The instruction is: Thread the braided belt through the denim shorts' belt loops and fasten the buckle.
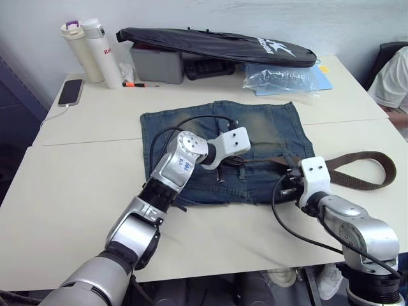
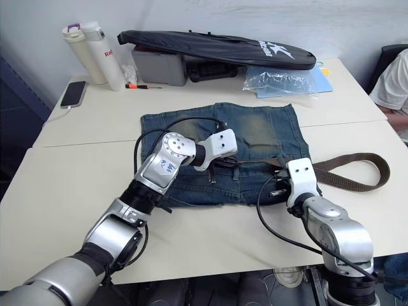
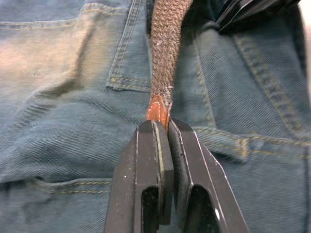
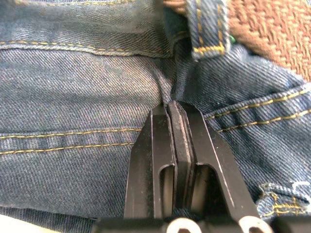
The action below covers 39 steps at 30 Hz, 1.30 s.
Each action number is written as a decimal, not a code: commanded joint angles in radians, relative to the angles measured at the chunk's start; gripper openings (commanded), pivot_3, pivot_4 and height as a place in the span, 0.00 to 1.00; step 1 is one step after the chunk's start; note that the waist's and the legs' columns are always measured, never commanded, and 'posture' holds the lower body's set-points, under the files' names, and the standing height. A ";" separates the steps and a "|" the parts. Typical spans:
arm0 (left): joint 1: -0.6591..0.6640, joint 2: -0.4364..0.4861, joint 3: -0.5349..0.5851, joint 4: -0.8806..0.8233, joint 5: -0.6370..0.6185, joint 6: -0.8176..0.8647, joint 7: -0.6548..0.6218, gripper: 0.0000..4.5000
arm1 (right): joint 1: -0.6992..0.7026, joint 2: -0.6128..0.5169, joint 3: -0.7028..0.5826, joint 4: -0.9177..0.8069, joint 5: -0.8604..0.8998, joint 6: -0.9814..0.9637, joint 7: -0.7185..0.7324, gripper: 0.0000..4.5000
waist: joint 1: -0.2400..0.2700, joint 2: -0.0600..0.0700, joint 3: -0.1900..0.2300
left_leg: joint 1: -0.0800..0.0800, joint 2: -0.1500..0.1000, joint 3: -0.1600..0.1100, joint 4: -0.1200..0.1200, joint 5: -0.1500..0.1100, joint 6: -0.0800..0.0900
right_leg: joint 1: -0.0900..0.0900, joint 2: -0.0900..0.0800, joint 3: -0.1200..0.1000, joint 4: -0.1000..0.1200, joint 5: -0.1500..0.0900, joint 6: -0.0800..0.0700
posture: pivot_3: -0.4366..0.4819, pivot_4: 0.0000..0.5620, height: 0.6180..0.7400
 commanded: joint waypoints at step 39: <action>0.231 0.308 0.252 -0.530 -0.554 0.318 0.021 1.00 | -0.264 0.189 -0.398 -0.140 0.324 0.404 0.112 0.99 | -0.002 0.001 0.002 | 0.002 0.001 0.000 -0.001 0.000 0.000 | -0.001 0.001 0.002 0.002 -0.001 -0.002 | 0.48 0.27 1.00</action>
